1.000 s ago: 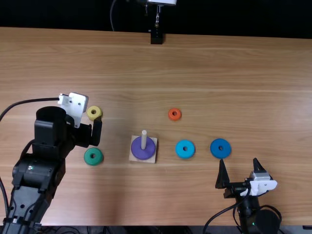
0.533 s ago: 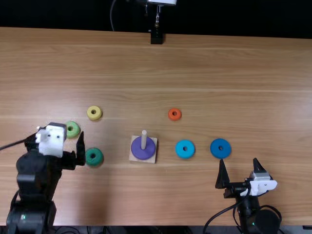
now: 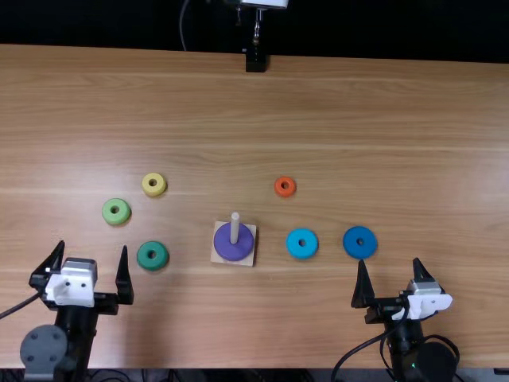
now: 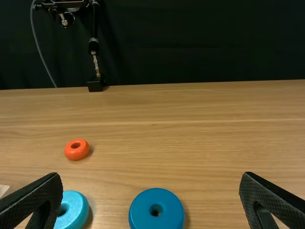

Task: Build the Hanoi tower: stack the rings onto the peg from bottom to top in this color order: purple, dark blue, light blue, dark green, light green, yellow, orange.

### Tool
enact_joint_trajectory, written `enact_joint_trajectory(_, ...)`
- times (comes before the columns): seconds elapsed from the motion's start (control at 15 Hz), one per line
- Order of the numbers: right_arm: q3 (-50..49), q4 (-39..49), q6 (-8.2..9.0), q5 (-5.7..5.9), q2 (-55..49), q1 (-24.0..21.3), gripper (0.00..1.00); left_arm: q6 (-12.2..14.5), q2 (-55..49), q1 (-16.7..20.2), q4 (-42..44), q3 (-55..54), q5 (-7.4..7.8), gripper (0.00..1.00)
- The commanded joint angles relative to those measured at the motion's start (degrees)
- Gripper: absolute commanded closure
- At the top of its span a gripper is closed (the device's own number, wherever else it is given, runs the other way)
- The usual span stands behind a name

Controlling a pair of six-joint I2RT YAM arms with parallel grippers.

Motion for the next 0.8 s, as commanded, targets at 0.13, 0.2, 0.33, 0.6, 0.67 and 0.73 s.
enact_joint_trajectory(0.13,-0.58,-0.14,-0.12,-0.08,-0.73,-0.30,0.00,-0.32,-3.85,-0.12,0.00,-2.04,0.53,0.00)
enact_joint_trajectory(0.2,-0.58,-0.24,-0.12,-0.08,-0.73,-0.30,0.00,-0.32,-4.99,-0.30,0.00,-3.01,0.64,0.00)
enact_joint_trajectory(0.33,-0.58,-0.14,-0.12,-0.08,-0.73,-0.30,0.00,-0.43,-10.27,-0.47,0.00,-5.21,0.64,0.00)
enact_joint_trajectory(0.6,-0.58,-0.14,-0.12,-0.08,-0.73,-0.30,0.00,-0.32,-13.69,-0.38,0.32,-9.69,0.53,0.00)
enact_joint_trajectory(0.67,-0.58,-0.14,-0.12,-0.08,-0.73,-0.30,0.00,-0.32,-13.69,-0.47,0.53,-10.39,0.53,0.00)
enact_joint_trajectory(0.73,-0.58,-0.14,-0.12,-0.08,-0.73,-0.30,0.00,-0.32,-13.69,-0.47,0.74,-11.27,0.01,0.00)
